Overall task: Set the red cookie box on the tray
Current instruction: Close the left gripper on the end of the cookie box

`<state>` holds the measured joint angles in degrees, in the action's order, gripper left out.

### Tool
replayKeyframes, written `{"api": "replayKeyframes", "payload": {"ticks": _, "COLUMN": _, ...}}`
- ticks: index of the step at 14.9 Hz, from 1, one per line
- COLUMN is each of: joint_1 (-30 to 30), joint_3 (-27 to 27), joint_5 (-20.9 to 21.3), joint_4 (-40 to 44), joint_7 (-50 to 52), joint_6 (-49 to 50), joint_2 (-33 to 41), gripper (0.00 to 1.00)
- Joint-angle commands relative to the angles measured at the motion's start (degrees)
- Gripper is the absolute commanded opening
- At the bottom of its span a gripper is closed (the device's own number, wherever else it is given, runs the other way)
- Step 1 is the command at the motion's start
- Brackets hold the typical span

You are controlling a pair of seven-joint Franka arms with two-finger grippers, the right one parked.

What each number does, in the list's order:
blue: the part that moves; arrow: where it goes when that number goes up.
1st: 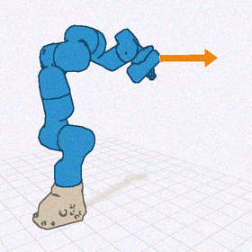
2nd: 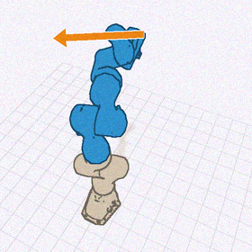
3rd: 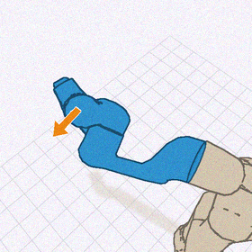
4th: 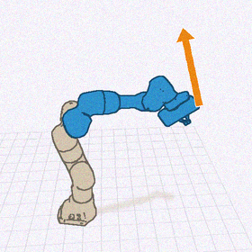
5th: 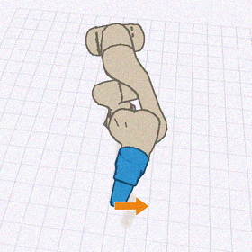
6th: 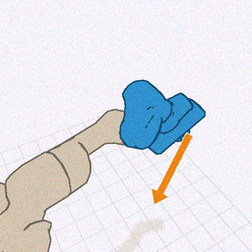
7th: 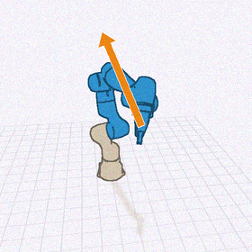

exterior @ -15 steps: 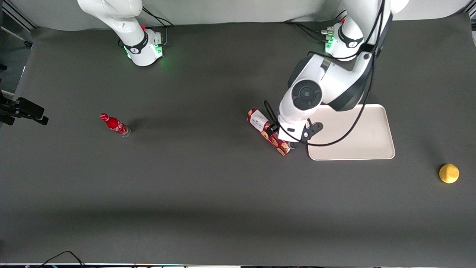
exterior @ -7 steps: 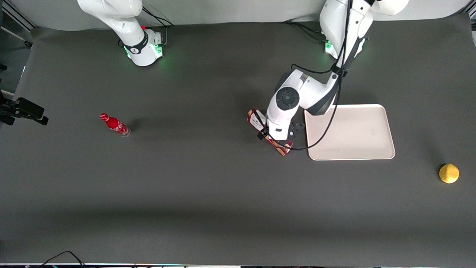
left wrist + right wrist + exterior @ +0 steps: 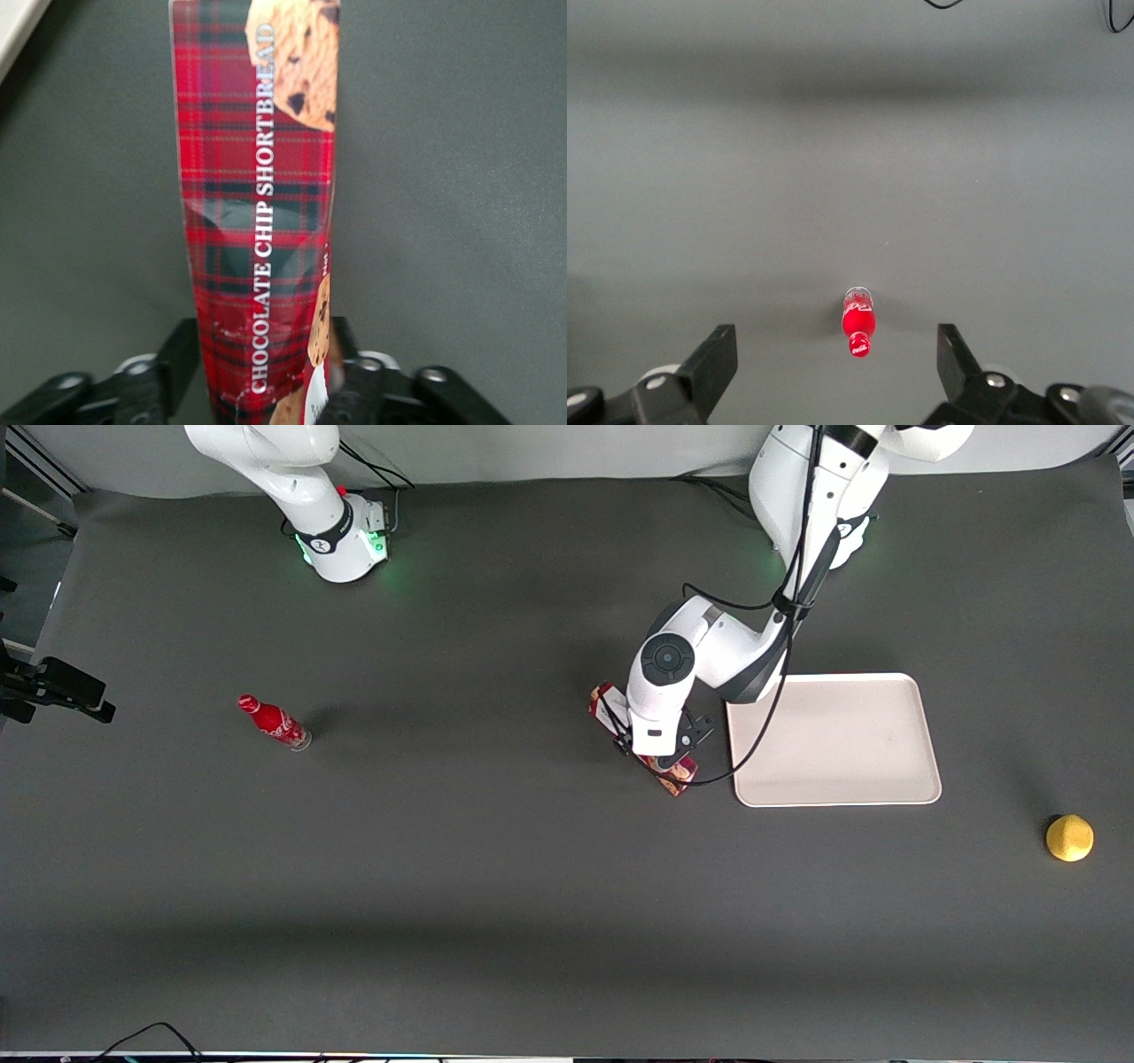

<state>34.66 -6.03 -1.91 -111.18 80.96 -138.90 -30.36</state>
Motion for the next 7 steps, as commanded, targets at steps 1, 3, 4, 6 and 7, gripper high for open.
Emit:
{"api": "replayKeyframes", "payload": {"ticks": 1, "joint_1": 0.32, "joint_3": 0.23, "joint_5": 1.12, "joint_4": 0.26, "joint_7": 2.0, "joint_6": 0.3, "joint_2": 0.56, "gripper": 0.07}}
{"api": "replayKeyframes", "payload": {"ticks": 3, "joint_1": 0.06, "joint_3": 0.23, "joint_5": 1.03, "joint_4": 0.35, "joint_7": 1.57, "joint_6": 0.39, "joint_2": 0.74, "gripper": 0.0}}
{"api": "replayKeyframes", "payload": {"ticks": 4, "joint_1": 0.06, "joint_3": 0.23, "joint_5": 1.03, "joint_4": 0.52, "joint_7": 0.96, "joint_6": 0.39, "joint_2": 0.74, "gripper": 0.0}}
{"api": "replayKeyframes", "payload": {"ticks": 6, "joint_1": -0.2, "joint_3": 0.23, "joint_5": 1.12, "joint_4": 1.58, "joint_7": -1.32, "joint_6": 0.65, "joint_2": 1.09, "gripper": 0.0}}
{"api": "replayKeyframes", "payload": {"ticks": 7, "joint_1": -0.99, "joint_3": 0.32, "joint_5": 1.12, "joint_4": 2.1, "joint_7": -4.21, "joint_6": 1.0, "joint_2": 1.79, "gripper": 0.0}}
